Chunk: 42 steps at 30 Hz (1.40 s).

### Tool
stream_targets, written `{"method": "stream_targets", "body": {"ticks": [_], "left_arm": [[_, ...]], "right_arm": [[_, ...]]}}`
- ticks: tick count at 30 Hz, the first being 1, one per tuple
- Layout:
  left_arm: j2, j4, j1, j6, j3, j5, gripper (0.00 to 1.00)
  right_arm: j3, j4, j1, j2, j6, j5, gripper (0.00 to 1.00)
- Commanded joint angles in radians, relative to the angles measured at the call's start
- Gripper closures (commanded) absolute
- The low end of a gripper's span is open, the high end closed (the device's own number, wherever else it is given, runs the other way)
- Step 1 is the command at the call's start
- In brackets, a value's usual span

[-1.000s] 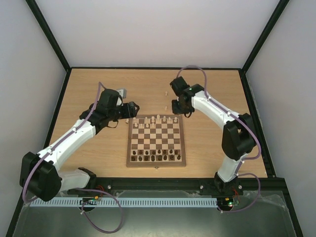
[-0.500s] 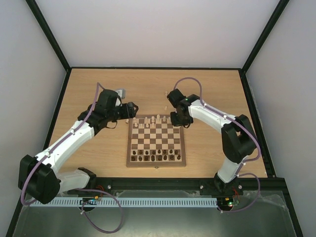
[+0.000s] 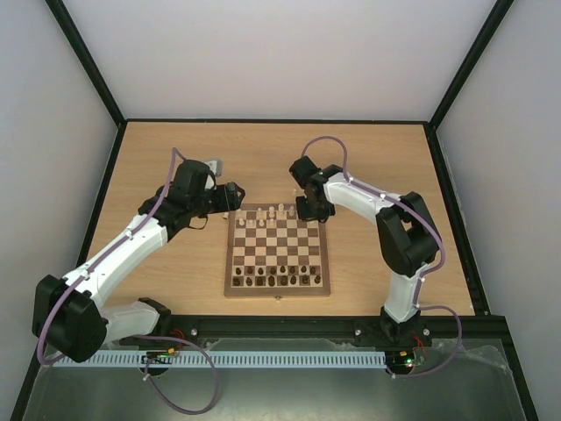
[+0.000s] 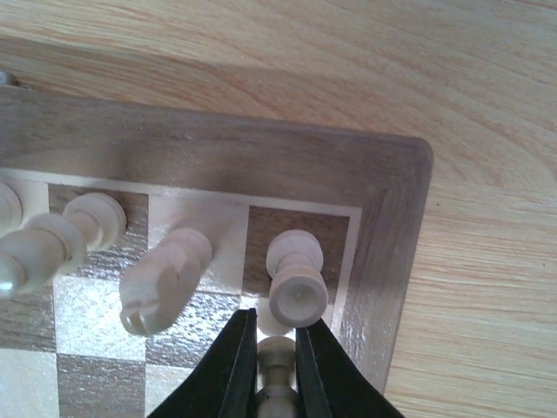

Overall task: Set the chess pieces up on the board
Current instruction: Place the chess piece on the chessboard.

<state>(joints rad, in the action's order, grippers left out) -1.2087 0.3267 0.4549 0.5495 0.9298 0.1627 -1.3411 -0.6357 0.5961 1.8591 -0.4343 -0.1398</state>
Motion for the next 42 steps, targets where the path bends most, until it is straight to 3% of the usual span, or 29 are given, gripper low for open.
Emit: {"method": "stream_targets", "body": {"ticks": [1,11,23,31,34,36,42], "left_arm": [[0.007,0.004,-0.005,-0.005,-0.014,-0.011,0.28],[0.006,0.001,-0.005,-0.007,-0.016,-0.005,0.28],[0.015,0.005,-0.005,-0.004,-0.018,-0.007,0.28],[0.030,0.021,-0.005,-0.006,-0.008,-0.012,0.28],[0.039,0.029,-0.007,-0.007,-0.004,-0.016,0.28],[0.045,0.030,-0.008,-0.007,-0.002,-0.022,0.28],[0.052,0.032,-0.014,-0.007,0.000,-0.028,0.22]], "right_arm": [[-0.034,-0.017,-0.001,0.032,0.007,-0.003,0.89],[-0.018,-0.022,-0.001,0.037,0.009,0.000,0.88],[0.004,-0.031,-0.001,0.007,0.009,-0.003,0.80],[-0.047,-0.072,-0.001,-0.171,0.003,0.065,0.58],[-0.131,-0.079,-0.004,-0.192,0.003,0.041,0.44],[-0.206,-0.092,-0.019,-0.144,0.015,0.045,0.37],[-0.436,-0.124,-0.034,0.101,0.049,0.071,0.34]]}}
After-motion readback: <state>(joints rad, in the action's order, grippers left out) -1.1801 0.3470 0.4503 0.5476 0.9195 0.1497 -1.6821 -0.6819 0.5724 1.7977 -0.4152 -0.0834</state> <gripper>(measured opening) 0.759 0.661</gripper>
